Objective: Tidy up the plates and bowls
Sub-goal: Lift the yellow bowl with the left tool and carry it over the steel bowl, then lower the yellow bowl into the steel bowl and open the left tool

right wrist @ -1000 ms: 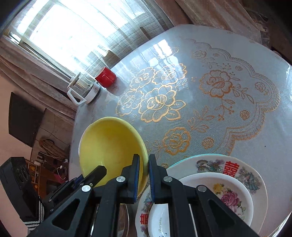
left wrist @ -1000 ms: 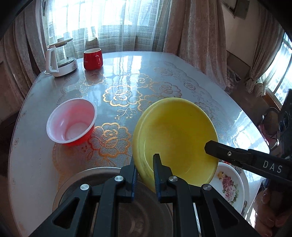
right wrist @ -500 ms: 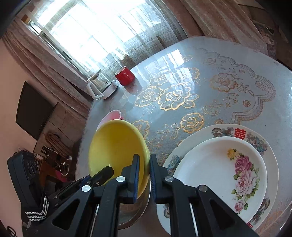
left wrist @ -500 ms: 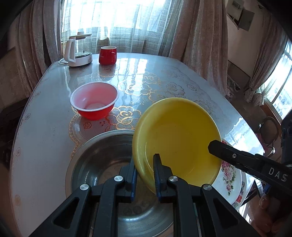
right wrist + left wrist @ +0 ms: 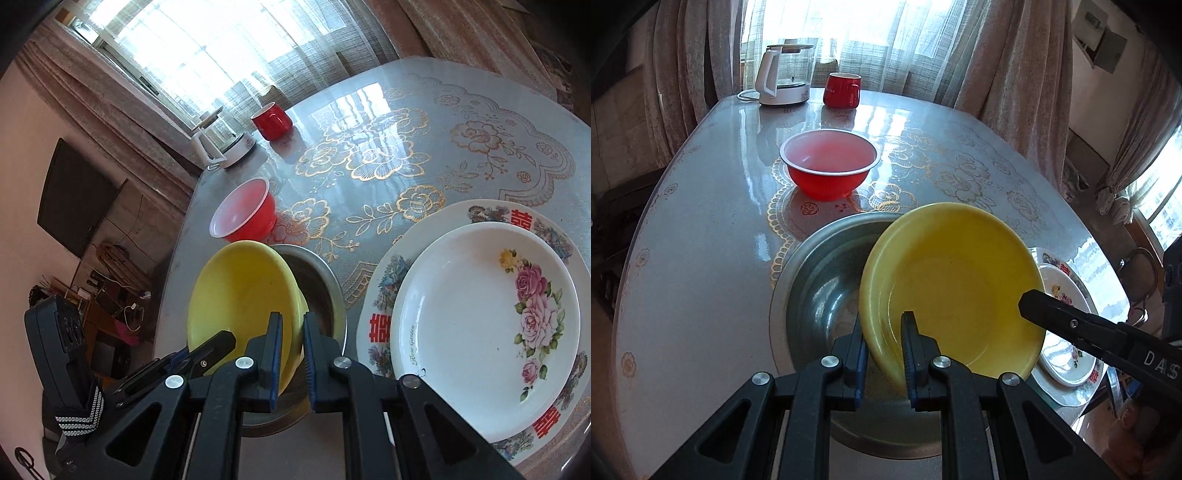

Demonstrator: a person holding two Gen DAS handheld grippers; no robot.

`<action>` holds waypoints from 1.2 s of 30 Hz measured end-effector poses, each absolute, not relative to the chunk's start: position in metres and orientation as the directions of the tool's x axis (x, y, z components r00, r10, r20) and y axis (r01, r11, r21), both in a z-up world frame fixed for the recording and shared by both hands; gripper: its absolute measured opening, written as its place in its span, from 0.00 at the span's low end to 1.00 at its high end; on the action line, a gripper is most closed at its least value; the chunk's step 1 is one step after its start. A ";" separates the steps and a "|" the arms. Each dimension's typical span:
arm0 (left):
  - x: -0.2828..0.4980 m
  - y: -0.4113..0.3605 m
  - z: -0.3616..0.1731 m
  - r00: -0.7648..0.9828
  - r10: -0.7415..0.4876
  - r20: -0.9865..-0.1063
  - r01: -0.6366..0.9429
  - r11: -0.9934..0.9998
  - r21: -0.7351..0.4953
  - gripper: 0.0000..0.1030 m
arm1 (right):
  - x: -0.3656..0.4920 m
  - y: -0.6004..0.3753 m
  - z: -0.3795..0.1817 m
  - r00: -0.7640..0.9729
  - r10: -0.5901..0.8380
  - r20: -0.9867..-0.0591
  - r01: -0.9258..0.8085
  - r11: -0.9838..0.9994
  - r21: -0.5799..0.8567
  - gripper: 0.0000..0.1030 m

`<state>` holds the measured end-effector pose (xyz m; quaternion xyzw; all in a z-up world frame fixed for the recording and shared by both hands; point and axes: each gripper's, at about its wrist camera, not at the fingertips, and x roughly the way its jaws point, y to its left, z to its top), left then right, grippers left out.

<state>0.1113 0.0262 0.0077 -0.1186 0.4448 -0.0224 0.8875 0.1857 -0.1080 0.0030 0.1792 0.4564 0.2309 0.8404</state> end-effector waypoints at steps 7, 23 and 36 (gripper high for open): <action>0.112 0.036 -0.002 0.591 -0.121 -0.798 -0.089 0.973 -0.213 0.16 | 0.188 -0.093 -0.015 0.429 0.540 -0.724 -0.222 0.840 0.495 0.12; 0.113 0.029 -0.008 0.602 -0.053 -0.797 -0.094 0.986 -0.136 0.16 | 0.185 -0.083 -0.021 0.429 0.489 -0.760 -0.226 0.872 0.433 0.18; 0.116 0.027 -0.010 0.609 -0.023 -0.792 -0.103 0.989 -0.108 0.16 | 0.184 -0.081 -0.018 0.447 0.480 -0.755 -0.239 0.877 0.416 0.24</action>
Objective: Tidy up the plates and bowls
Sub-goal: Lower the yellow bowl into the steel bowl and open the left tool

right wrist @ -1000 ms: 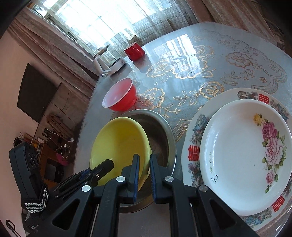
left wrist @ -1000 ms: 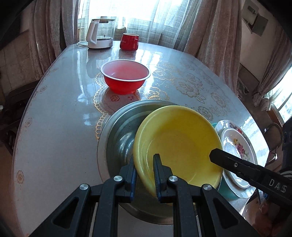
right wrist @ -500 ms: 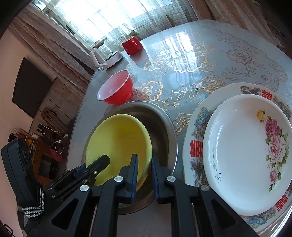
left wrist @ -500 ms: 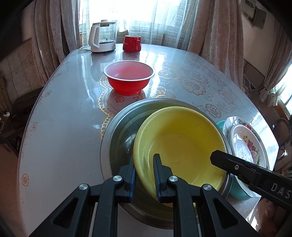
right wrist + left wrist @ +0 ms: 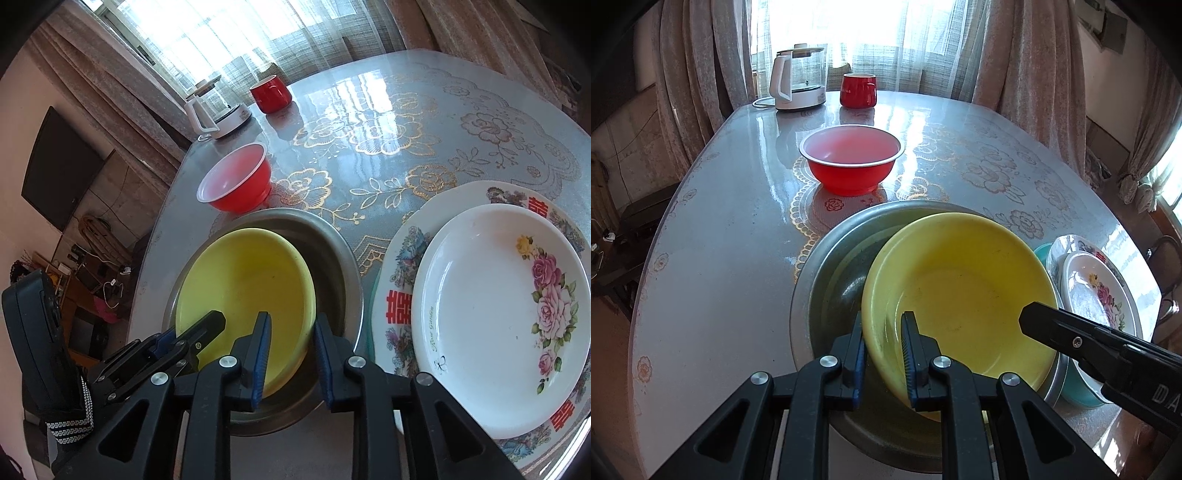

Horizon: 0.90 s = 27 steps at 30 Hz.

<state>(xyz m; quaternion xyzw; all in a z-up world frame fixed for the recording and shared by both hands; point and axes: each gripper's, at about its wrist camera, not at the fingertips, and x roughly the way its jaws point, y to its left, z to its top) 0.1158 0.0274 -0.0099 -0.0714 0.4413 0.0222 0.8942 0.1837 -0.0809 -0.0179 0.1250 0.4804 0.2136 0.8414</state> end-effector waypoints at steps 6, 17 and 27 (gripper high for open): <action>0.119 0.026 -0.010 0.606 0.002 -0.796 -0.105 0.991 -0.077 0.16 | 0.182 -0.079 -0.013 0.471 0.463 -0.751 -0.257 0.886 0.385 0.28; 0.126 0.024 -0.012 0.599 0.006 -0.801 -0.102 0.992 -0.068 0.17 | 0.177 -0.082 -0.005 0.511 0.455 -0.729 -0.279 0.890 0.360 0.29; 0.125 0.028 -0.011 0.613 0.019 -0.790 -0.127 0.989 -0.074 0.17 | 0.177 -0.084 -0.014 0.483 0.480 -0.733 -0.265 0.877 0.400 0.29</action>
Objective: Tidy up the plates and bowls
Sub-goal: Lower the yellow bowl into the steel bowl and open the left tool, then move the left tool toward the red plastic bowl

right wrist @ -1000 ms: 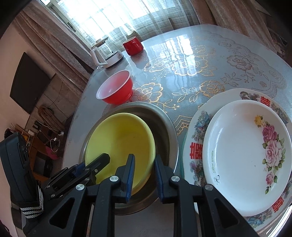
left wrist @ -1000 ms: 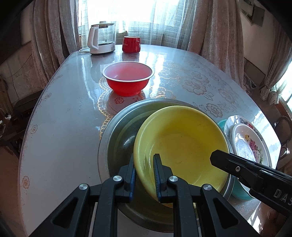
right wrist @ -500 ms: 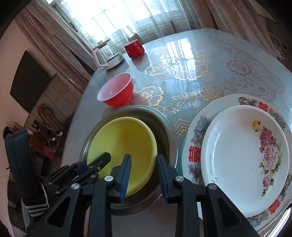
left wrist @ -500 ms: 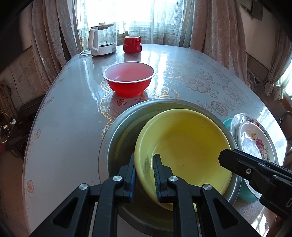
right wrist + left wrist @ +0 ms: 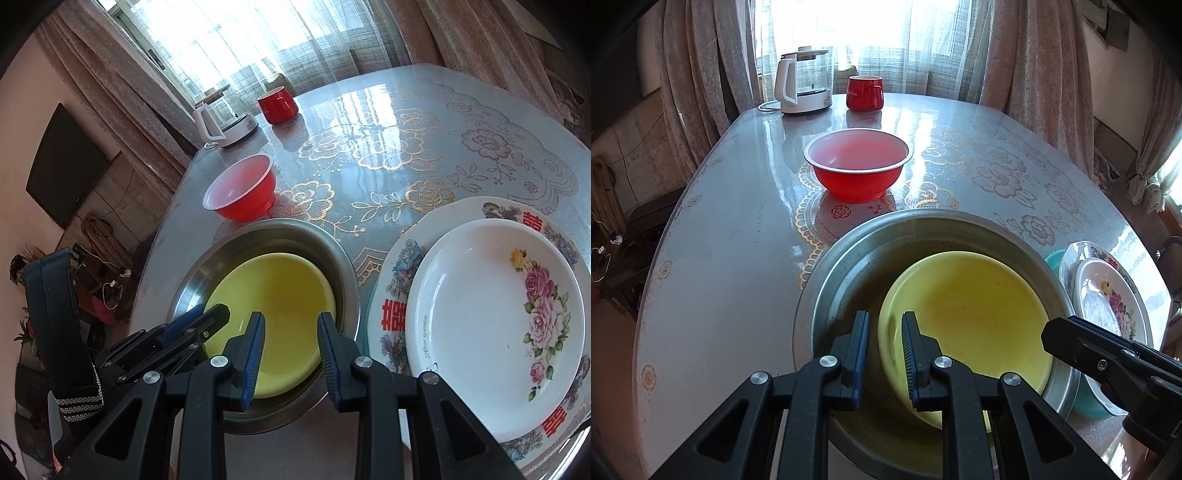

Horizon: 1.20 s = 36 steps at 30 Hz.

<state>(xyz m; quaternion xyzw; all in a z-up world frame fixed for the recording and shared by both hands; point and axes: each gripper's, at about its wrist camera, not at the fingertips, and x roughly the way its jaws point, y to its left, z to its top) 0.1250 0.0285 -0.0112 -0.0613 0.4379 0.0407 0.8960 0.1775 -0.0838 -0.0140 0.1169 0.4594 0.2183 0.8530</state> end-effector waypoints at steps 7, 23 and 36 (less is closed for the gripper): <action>0.125 0.038 -0.004 0.619 -0.062 -0.783 -0.129 0.975 -0.180 0.20 | 0.175 -0.088 -0.014 0.484 0.490 -0.725 -0.257 0.871 0.418 0.29; 0.152 0.080 0.025 0.703 -0.201 -0.683 -0.152 0.894 -0.421 0.65 | 0.175 -0.098 -0.010 0.499 0.493 -0.713 -0.246 0.869 0.429 0.29; 0.216 0.140 0.015 0.726 -0.196 -0.659 -0.231 0.834 -0.501 0.73 | 0.187 -0.112 0.010 0.557 0.444 -0.702 -0.209 0.893 0.399 0.29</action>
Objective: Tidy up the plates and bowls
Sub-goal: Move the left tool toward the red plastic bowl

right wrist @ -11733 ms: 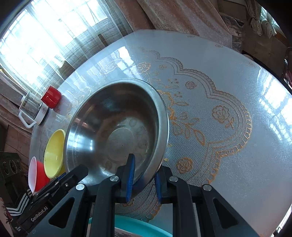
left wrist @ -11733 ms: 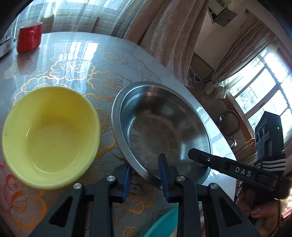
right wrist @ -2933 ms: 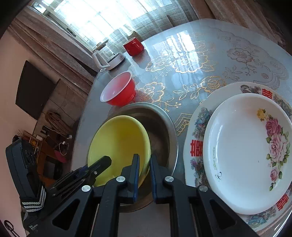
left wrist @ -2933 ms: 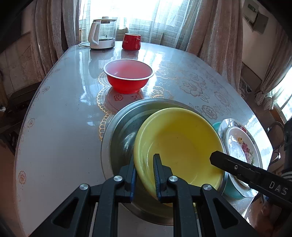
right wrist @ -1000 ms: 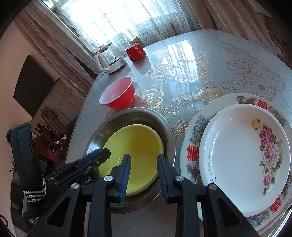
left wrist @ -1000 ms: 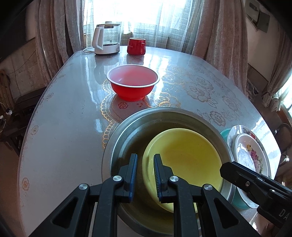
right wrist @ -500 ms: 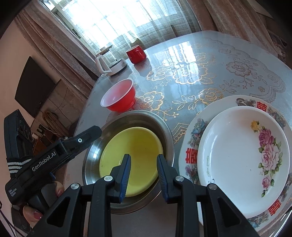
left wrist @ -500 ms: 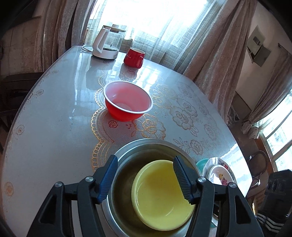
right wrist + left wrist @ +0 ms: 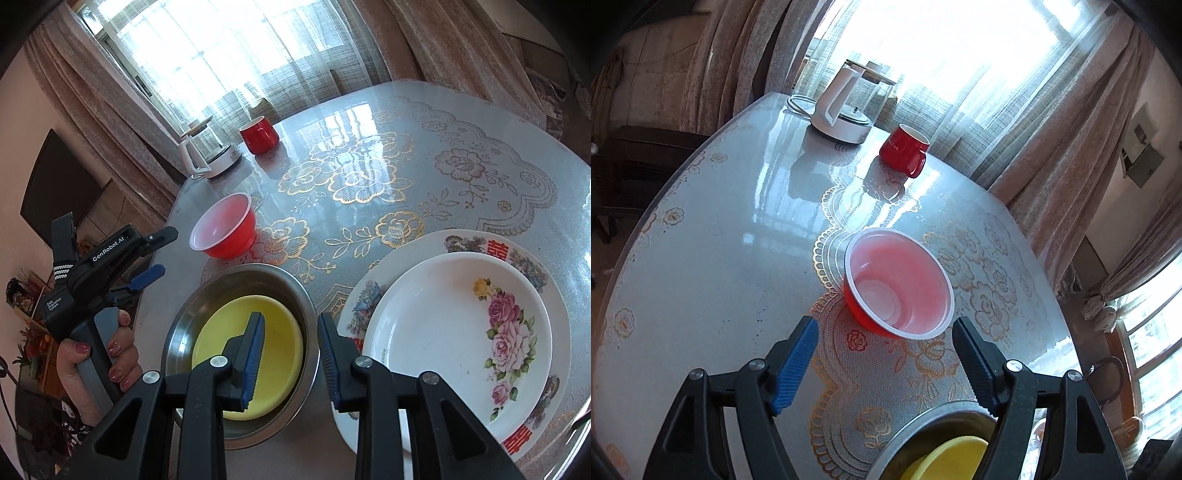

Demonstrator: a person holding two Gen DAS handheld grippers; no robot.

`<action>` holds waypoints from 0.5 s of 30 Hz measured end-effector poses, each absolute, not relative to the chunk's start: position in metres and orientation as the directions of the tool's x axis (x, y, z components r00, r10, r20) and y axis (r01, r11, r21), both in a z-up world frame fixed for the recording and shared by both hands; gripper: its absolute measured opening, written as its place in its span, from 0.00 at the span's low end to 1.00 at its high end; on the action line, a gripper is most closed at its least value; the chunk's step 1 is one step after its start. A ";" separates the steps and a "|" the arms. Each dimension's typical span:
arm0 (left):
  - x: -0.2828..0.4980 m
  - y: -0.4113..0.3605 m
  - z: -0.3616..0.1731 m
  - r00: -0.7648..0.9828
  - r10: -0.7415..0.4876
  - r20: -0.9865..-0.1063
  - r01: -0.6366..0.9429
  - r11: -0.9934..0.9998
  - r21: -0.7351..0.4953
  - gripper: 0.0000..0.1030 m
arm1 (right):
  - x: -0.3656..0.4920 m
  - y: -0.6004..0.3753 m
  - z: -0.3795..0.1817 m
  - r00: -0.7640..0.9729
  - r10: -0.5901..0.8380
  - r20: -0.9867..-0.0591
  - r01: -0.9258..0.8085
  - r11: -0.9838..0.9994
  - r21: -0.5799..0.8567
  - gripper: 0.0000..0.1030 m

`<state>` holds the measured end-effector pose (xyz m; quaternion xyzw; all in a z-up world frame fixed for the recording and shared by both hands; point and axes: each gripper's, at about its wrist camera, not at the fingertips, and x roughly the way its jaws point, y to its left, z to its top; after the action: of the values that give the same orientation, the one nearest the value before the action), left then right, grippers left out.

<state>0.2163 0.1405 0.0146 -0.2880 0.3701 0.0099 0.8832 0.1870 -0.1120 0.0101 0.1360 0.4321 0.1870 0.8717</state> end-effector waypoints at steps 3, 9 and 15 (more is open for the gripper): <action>0.230 0.151 0.001 0.704 -0.259 -0.661 -0.214 0.810 -0.546 0.73 | 0.191 -0.113 0.011 0.558 0.426 -0.712 -0.198 0.902 0.384 0.29; 0.239 0.174 -0.015 0.708 -0.356 -0.610 -0.218 0.712 -0.667 0.73 | 0.207 -0.110 0.018 0.562 0.390 -0.729 -0.189 0.919 0.346 0.29; 0.246 0.185 -0.019 0.717 -0.354 -0.601 -0.238 0.687 -0.687 0.72 | 0.233 -0.092 0.030 0.567 0.355 -0.743 -0.195 0.934 0.299 0.29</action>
<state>0.2464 0.1851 -0.0187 -0.3943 0.3749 -0.0346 0.8383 0.2335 -0.0924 0.0298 0.0918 0.4382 0.1562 0.8804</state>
